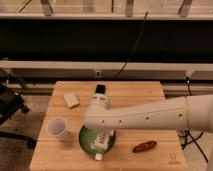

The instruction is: Place the bottle in the ceramic bowl

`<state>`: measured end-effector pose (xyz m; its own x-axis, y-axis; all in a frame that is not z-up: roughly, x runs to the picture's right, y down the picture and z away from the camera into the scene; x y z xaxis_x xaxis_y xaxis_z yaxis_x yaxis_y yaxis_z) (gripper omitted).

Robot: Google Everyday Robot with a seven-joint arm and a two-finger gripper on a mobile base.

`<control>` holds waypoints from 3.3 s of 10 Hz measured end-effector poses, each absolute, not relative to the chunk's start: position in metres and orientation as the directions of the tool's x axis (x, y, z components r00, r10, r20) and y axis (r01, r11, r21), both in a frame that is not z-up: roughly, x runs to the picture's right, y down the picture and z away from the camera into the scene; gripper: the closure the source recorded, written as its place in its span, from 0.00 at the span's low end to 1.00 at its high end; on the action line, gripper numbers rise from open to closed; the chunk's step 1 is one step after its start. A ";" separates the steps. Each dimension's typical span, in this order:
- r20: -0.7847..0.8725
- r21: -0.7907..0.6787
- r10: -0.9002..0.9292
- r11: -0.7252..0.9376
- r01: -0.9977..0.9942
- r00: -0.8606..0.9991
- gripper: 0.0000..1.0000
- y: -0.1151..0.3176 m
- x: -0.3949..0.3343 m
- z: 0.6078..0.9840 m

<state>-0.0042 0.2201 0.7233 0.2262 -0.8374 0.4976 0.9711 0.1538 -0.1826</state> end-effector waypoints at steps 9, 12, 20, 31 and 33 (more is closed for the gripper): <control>0.507 -0.145 -0.849 0.088 0.985 0.151 0.96 0.221 -0.007 0.721; 0.507 -0.135 -0.852 0.073 0.988 0.132 0.96 0.221 -0.009 0.720; 0.509 -0.113 -0.855 0.042 0.993 0.094 0.91 0.220 -0.013 0.719; 0.513 -0.090 -0.856 0.018 0.996 0.061 0.84 0.219 -0.014 0.719; 0.514 -0.086 -0.856 0.014 0.996 0.056 0.77 0.219 -0.015 0.719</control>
